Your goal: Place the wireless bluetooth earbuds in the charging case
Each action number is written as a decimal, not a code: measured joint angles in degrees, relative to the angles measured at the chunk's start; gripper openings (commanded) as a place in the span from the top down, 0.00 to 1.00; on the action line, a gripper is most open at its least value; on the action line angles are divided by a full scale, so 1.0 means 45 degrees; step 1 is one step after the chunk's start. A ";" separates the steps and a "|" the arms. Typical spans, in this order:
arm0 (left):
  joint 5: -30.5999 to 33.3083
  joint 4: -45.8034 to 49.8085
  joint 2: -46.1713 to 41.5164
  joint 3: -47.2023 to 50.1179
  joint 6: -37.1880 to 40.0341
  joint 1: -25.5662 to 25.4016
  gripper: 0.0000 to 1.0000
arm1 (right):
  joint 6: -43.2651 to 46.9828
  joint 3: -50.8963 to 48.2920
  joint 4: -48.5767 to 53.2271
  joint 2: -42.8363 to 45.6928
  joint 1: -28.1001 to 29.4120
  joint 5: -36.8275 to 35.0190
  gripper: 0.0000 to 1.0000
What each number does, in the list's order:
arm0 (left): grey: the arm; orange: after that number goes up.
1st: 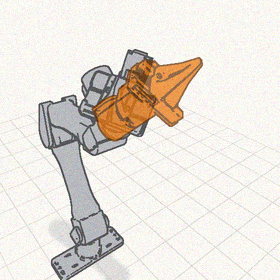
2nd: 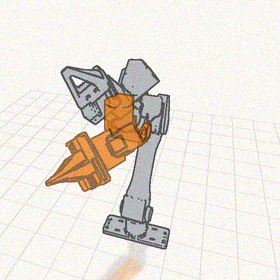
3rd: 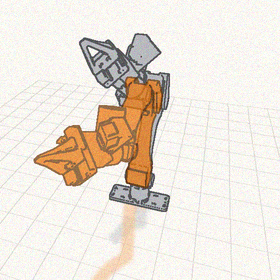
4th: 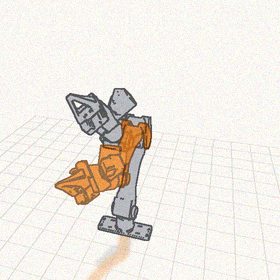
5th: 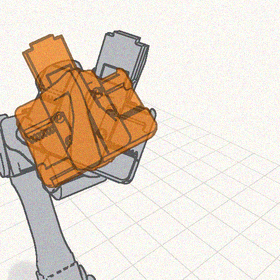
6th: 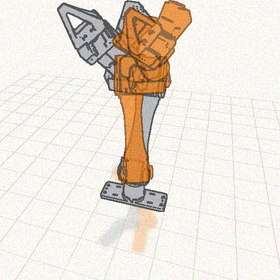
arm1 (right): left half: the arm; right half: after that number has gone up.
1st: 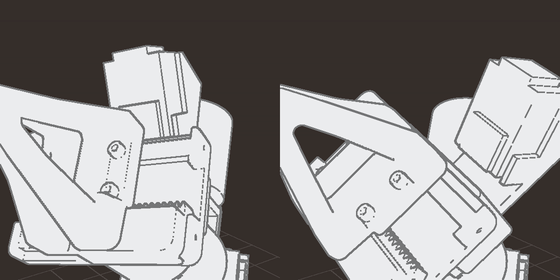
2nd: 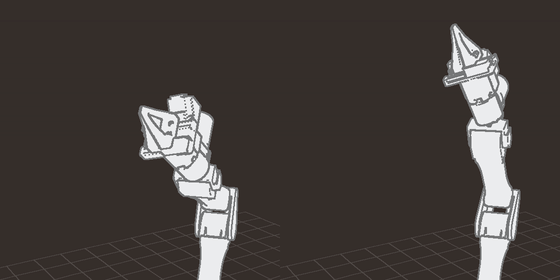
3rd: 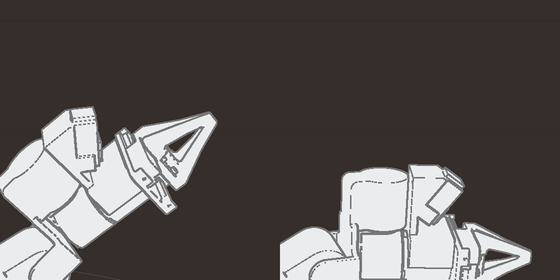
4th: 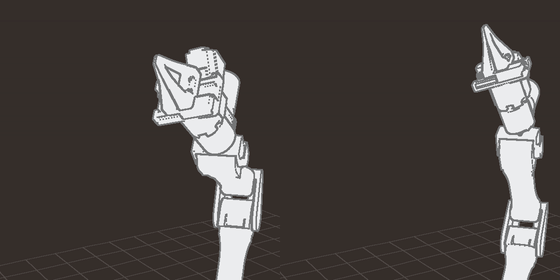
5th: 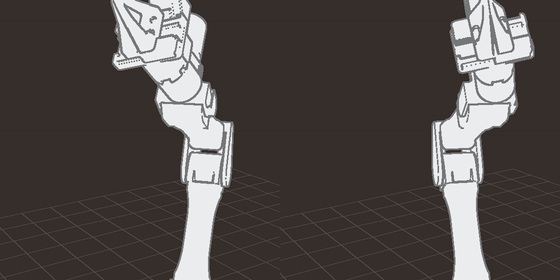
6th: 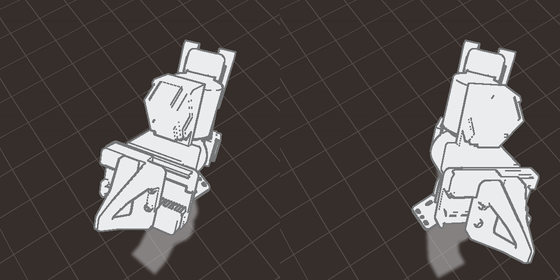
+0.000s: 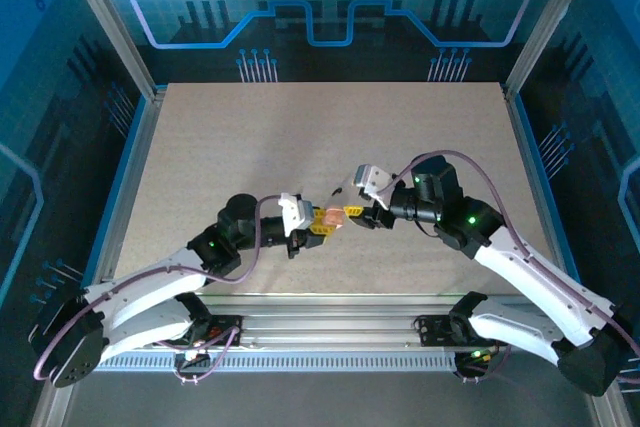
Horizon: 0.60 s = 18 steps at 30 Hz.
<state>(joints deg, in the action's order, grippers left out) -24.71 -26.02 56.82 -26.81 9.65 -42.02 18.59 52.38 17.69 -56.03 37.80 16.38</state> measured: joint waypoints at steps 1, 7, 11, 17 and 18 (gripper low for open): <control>0.0233 -0.0015 -0.0199 0.0180 -0.0180 0.0151 0.84 | -0.0476 0.0121 0.0044 -0.0073 0.0000 -0.0170 0.43; 0.1520 -0.0189 -0.2045 0.1627 -0.1579 0.1933 0.84 | -0.3997 0.1637 0.0714 -0.1389 0.0000 -0.1613 0.43; 0.2662 0.0131 -0.3910 0.2234 -0.2492 0.3186 0.84 | -0.6465 0.2676 0.1549 -0.2657 0.0000 -0.2623 0.44; 0.4614 0.1413 -0.6479 0.2594 -0.3769 0.4556 0.84 | -0.9486 0.3764 0.2759 -0.4702 0.0238 -0.3667 0.45; 0.4872 0.1695 -0.6776 0.2642 -0.3915 0.4750 0.85 | -0.9879 0.3983 0.2968 -0.5066 0.0364 -0.3847 0.45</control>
<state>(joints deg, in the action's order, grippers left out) -2.79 -18.39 26.33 -14.92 -7.97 -20.64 -25.87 70.30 31.05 -78.83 39.44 -0.93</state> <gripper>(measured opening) 0.209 0.555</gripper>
